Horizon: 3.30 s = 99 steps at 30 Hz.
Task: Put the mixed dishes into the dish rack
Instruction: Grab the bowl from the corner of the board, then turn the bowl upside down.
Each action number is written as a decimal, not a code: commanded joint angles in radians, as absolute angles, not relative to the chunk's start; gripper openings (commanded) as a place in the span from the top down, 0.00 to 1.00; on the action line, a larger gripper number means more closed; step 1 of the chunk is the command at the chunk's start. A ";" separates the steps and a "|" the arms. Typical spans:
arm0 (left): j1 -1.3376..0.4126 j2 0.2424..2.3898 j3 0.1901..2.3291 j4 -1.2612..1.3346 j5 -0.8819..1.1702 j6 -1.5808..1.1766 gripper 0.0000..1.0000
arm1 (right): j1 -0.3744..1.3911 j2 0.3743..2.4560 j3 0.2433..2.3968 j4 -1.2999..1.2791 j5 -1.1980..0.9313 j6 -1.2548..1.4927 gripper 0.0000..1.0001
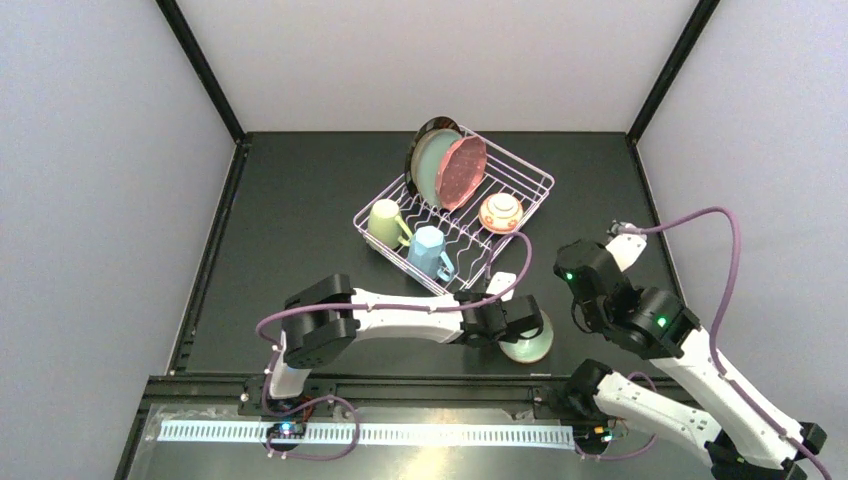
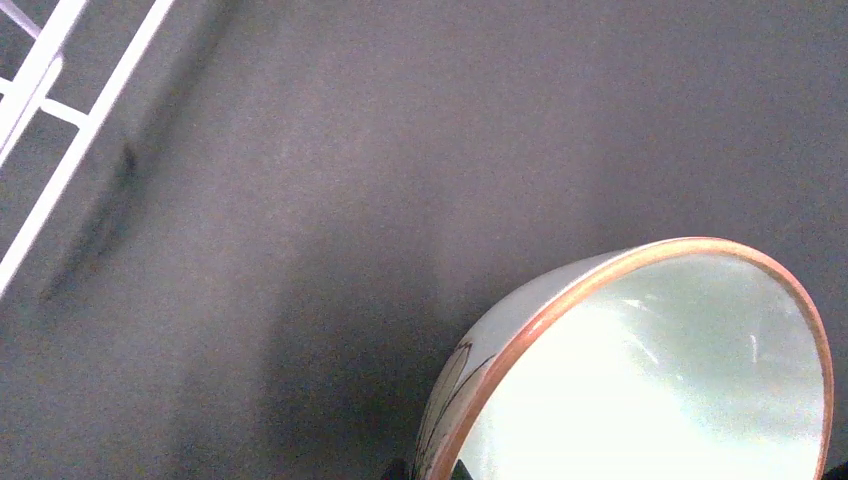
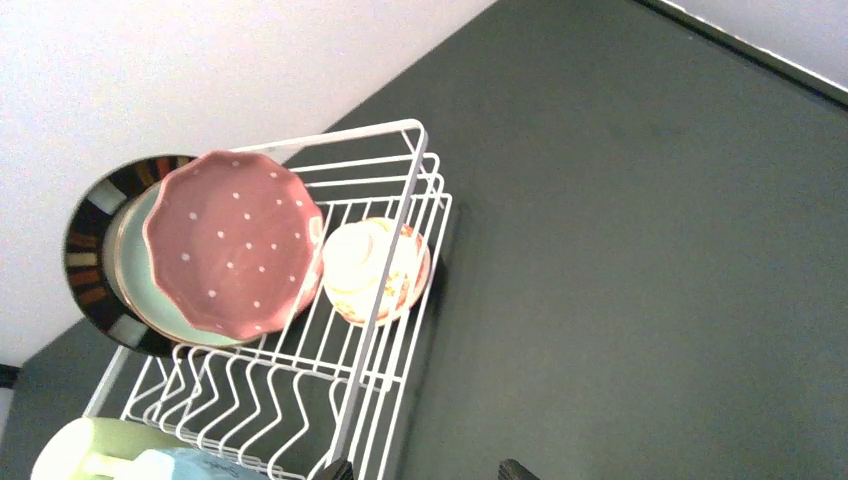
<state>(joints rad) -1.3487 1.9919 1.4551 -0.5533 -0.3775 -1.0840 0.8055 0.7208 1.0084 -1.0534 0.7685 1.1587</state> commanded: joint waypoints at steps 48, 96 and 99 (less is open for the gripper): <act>-0.939 2.402 2.277 -0.074 -1.357 0.302 0.99 | 0.802 0.500 1.100 -0.739 0.759 0.765 0.19; -1.041 2.715 2.375 -0.249 -1.309 0.314 0.78 | 0.802 0.097 0.846 -0.754 0.769 0.889 0.18; -1.066 2.729 2.390 -0.269 -1.301 0.288 0.72 | 0.803 0.083 0.852 -0.769 0.771 0.892 0.18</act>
